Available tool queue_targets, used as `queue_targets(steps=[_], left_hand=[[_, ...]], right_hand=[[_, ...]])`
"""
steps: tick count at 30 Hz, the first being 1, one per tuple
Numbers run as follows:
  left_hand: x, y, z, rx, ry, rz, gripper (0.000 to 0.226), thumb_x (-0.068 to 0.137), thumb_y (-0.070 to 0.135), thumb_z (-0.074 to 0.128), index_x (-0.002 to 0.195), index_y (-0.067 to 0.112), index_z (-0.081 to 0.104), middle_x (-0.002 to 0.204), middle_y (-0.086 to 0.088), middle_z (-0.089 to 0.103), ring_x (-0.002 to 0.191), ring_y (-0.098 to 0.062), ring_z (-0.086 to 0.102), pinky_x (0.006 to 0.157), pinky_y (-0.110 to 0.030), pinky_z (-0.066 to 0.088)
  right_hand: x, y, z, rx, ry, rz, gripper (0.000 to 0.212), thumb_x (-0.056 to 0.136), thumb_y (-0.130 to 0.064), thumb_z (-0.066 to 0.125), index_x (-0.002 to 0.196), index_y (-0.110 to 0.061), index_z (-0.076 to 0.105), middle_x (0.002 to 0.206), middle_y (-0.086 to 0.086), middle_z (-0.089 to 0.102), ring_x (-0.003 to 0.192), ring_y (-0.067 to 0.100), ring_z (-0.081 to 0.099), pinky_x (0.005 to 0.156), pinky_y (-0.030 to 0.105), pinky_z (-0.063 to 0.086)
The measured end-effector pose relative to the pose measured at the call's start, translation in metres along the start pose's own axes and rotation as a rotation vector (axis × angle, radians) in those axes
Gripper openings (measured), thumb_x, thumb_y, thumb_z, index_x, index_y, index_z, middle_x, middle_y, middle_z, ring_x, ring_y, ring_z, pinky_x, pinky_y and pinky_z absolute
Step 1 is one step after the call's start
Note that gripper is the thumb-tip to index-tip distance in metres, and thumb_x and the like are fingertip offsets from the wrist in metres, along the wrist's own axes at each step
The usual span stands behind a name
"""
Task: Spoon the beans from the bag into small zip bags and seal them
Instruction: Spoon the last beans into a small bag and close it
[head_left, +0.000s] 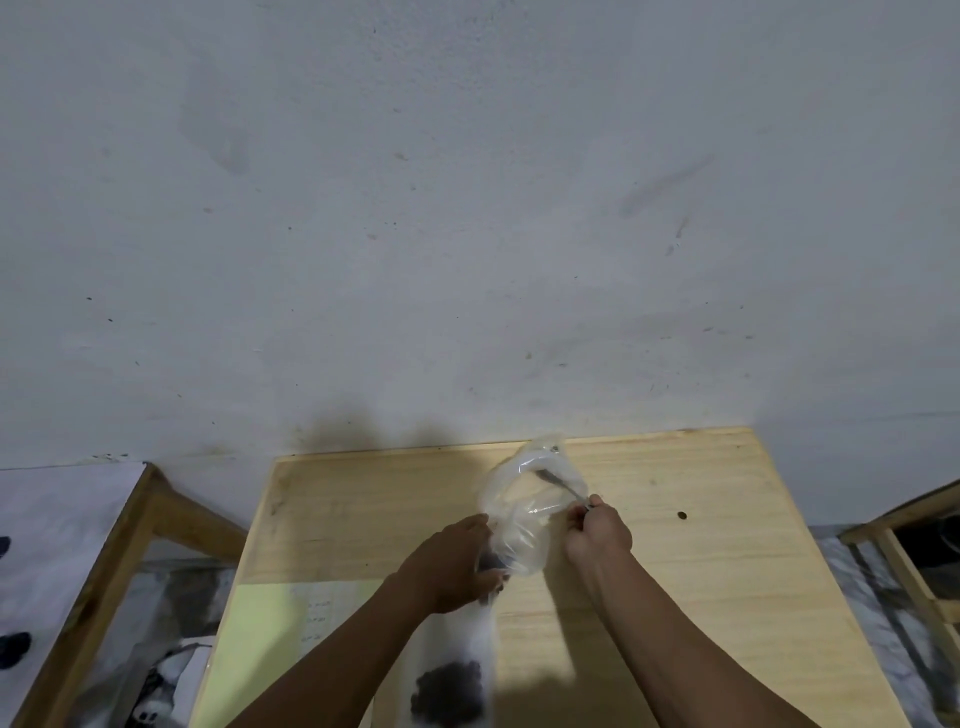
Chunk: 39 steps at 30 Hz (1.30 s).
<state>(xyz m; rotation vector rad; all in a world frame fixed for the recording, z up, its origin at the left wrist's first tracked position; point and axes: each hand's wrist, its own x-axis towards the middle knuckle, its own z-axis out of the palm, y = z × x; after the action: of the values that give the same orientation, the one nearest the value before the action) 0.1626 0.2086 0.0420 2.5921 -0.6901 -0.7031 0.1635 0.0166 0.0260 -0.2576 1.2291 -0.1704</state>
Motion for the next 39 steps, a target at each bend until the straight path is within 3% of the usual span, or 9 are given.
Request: queue_targets(steps=[4,9,13,17,24,28,31,34,39], left_hand=[[-0.002,-0.001,-0.003,-0.017,-0.026,-0.005,0.054,0.087,0.041,0.065,0.133,0.016,0.050,0.130,0.000,0.056,0.114,-0.019,0.058,0.090,-0.022,0.040],[-0.003,0.000,-0.001,-0.028,-0.022,0.003,0.049,0.086,0.042,0.065,0.127,0.020,0.053,0.125,0.001,0.059,0.103,-0.013,0.059,0.091,-0.028,0.050],[-0.006,0.002,-0.002,-0.034,-0.017,0.027,0.048,0.088,0.040,0.064,0.130,0.019,0.052,0.130,0.003,0.055,0.108,-0.013,0.058,0.093,-0.029,0.050],[-0.006,0.008,-0.007,-0.025,0.034,0.013,0.052,0.090,0.042,0.062,0.133,0.016,0.051,0.140,-0.001,0.049,0.121,-0.019,0.053,0.097,-0.027,0.040],[0.000,0.017,-0.018,-0.073,0.172,-0.022,0.061,0.088,0.046,0.065,0.136,0.013,0.046,0.146,-0.002,0.046,0.124,-0.018,0.051,0.095,-0.024,0.037],[0.005,0.017,-0.019,-0.038,0.221,-0.024,0.056,0.088,0.045,0.064,0.133,0.017,0.049,0.157,0.003,0.031,0.134,-0.017,0.044,0.102,-0.031,0.039],[0.007,0.015,-0.018,0.004,0.250,-0.027,0.052,0.084,0.044,0.067,0.125,0.016,0.054,0.145,0.001,0.045,0.125,-0.019,0.051,0.093,-0.031,0.043],[0.006,0.013,-0.014,0.052,0.298,-0.012,0.046,0.081,0.045,0.067,0.116,0.017,0.056,0.122,0.001,0.058,0.110,-0.020,0.055,0.086,-0.028,0.042],[-0.005,0.011,-0.004,0.070,0.340,-0.040,0.043,0.081,0.050,0.063,0.114,0.022,0.056,0.116,0.003,0.061,0.104,-0.020,0.052,0.083,-0.030,0.039]], right_hand=[[0.008,0.004,-0.001,0.153,-0.082,0.039,0.017,0.100,0.001,0.040,0.101,-0.007,0.055,0.076,0.008,0.046,0.055,0.015,0.038,0.056,0.021,0.041],[0.005,0.009,-0.011,0.172,-0.174,0.020,0.015,0.101,-0.006,0.046,0.110,-0.008,0.058,0.087,0.012,0.054,0.067,0.015,0.050,0.060,0.020,0.057],[0.004,0.010,-0.014,0.115,-0.190,-0.032,0.016,0.102,-0.006,0.044,0.103,-0.006,0.060,0.086,0.012,0.056,0.066,0.016,0.052,0.053,0.020,0.056],[0.006,0.006,-0.017,-0.125,-0.178,-0.243,0.022,0.102,-0.006,0.041,0.097,-0.004,0.062,0.075,0.012,0.055,0.061,0.018,0.051,0.058,0.025,0.050],[-0.004,-0.011,-0.036,-0.548,-0.264,-0.529,0.024,0.101,-0.004,0.041,0.098,0.003,0.064,0.069,0.010,0.055,0.058,0.015,0.054,0.055,0.015,0.050],[-0.011,-0.026,-0.045,-0.676,-0.330,-0.590,0.028,0.102,-0.011,0.045,0.086,-0.007,0.069,0.079,0.010,0.062,0.072,0.021,0.057,0.073,0.030,0.054],[-0.022,-0.038,-0.047,-0.759,-0.357,-0.638,0.029,0.100,-0.012,0.047,0.084,-0.008,0.071,0.085,0.009,0.065,0.074,0.021,0.058,0.077,0.037,0.053],[-0.040,-0.051,-0.044,-0.818,-0.386,-0.699,0.029,0.099,-0.009,0.046,0.085,-0.006,0.071,0.077,0.007,0.064,0.069,0.021,0.057,0.076,0.037,0.052],[-0.072,-0.068,-0.036,-0.826,-0.447,-0.808,0.030,0.099,-0.010,0.046,0.085,-0.007,0.071,0.079,0.000,0.067,0.066,0.019,0.057,0.072,0.032,0.051]])
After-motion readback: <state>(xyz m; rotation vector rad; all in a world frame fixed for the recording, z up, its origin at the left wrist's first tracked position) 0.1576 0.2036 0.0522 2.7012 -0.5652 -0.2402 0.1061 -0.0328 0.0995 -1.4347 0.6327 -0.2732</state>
